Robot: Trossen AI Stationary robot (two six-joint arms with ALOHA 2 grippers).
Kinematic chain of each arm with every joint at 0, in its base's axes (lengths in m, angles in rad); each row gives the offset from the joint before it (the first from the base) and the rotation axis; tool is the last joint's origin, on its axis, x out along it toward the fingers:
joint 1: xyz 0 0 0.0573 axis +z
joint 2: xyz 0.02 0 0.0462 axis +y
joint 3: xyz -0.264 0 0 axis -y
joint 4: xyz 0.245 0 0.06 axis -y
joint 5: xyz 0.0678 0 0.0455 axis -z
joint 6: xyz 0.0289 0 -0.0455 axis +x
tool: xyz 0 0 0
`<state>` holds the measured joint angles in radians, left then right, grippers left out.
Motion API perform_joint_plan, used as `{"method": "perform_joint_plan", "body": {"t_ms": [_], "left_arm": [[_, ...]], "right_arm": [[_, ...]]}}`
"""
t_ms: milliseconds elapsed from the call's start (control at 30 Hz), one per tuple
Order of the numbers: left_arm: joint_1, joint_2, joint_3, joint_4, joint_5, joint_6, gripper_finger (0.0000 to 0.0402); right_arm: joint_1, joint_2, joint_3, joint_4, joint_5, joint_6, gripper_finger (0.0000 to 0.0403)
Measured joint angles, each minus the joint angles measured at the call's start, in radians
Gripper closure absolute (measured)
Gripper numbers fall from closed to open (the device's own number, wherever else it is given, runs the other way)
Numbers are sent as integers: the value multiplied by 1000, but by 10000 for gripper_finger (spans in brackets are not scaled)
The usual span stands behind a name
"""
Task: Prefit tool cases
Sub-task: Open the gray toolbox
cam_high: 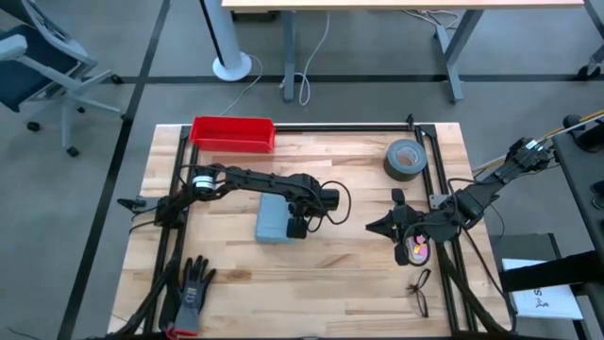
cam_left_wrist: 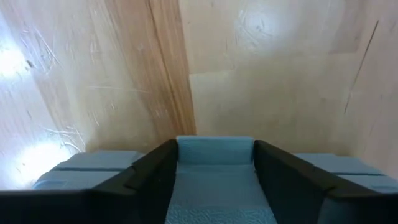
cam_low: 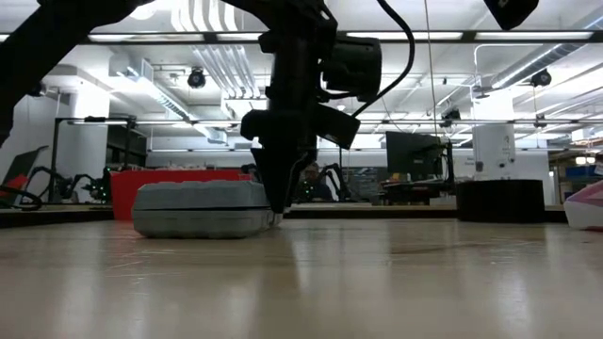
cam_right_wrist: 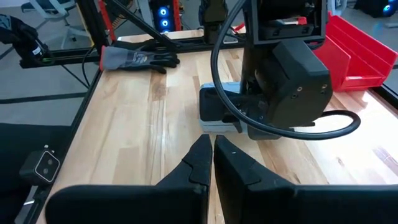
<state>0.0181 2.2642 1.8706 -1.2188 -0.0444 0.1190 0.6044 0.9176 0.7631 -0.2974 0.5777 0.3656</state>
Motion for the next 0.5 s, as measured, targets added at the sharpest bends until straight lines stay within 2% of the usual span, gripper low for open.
{"method": "perform_joint_plan", "body": {"t_ms": [500], "left_arm": [[-2, 0, -1, 2, 1, 12, 229]], "right_arm": [[0, 0, 0, 0, 0, 1, 403]]}}
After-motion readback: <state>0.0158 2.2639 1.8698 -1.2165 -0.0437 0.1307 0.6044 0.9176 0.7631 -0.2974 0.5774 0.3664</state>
